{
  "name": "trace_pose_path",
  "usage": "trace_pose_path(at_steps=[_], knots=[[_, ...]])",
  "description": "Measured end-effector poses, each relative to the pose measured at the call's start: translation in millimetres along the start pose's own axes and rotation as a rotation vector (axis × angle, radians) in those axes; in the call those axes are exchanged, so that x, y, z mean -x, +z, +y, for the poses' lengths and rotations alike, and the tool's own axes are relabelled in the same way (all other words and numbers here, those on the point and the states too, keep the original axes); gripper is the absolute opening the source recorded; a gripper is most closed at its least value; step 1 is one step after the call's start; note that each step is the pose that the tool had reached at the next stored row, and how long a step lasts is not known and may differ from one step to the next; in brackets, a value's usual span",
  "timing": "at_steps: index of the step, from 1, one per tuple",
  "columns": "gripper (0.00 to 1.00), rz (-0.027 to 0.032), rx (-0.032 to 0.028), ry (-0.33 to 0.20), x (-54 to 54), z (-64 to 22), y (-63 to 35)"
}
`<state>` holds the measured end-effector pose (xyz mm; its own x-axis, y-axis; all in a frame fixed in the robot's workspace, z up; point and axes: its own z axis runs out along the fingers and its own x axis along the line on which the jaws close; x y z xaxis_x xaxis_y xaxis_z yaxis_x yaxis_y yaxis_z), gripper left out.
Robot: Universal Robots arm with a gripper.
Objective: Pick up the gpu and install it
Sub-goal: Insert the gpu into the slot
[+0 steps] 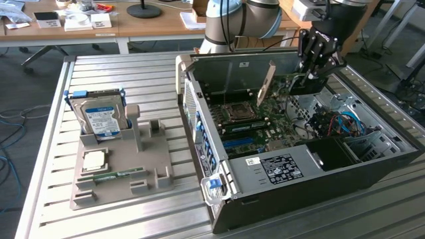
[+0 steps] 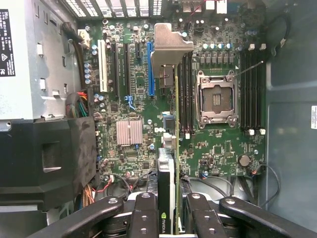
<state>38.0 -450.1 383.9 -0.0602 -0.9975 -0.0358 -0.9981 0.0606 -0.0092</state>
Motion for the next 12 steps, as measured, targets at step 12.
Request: trace_pose_path(at_steps=[12], knots=[[0.27,0.0003,0.0001,0.0,-0.3,0.1,7.3]])
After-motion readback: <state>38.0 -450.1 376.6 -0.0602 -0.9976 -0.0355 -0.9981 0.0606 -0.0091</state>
